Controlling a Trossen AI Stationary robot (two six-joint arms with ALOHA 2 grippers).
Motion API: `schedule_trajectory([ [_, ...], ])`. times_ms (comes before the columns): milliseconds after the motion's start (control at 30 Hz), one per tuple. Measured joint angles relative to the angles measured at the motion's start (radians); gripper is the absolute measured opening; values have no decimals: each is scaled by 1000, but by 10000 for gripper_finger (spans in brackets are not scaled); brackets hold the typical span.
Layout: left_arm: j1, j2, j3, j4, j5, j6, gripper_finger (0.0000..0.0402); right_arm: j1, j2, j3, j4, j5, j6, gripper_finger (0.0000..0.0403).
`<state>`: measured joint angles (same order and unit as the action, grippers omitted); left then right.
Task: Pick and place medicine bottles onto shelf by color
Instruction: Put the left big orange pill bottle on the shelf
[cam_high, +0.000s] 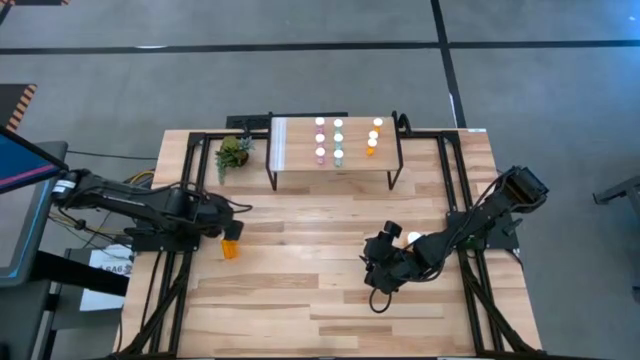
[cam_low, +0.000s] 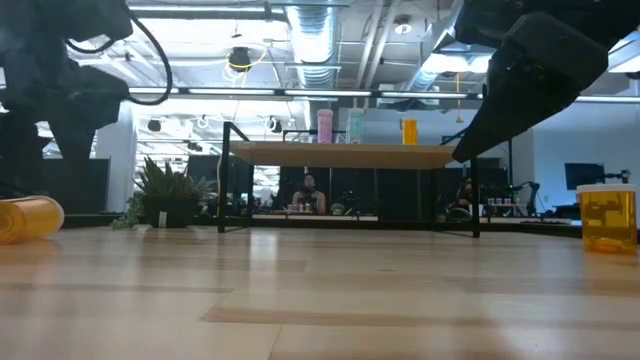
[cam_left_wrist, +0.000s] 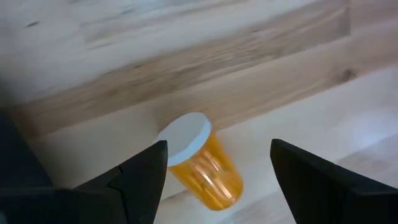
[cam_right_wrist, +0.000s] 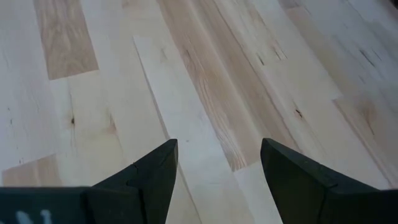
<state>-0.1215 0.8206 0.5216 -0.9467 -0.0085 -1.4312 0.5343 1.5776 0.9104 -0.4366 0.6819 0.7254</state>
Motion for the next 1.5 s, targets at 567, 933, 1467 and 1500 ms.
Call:
schedule_trajectory([
  [567,-14,281,0,103,48,-49,270,2,0,0,3,0,-5,254],
  [933,-13,409,0,250,107,23,270,2,0,0,7,0,-11,254],
  [1467,41,425,0,380,102,178,182,2,0,0,13,-1,-15,254],
  [1500,42,425,0,402,100,195,179,2,0,0,15,0,-15,254],
])
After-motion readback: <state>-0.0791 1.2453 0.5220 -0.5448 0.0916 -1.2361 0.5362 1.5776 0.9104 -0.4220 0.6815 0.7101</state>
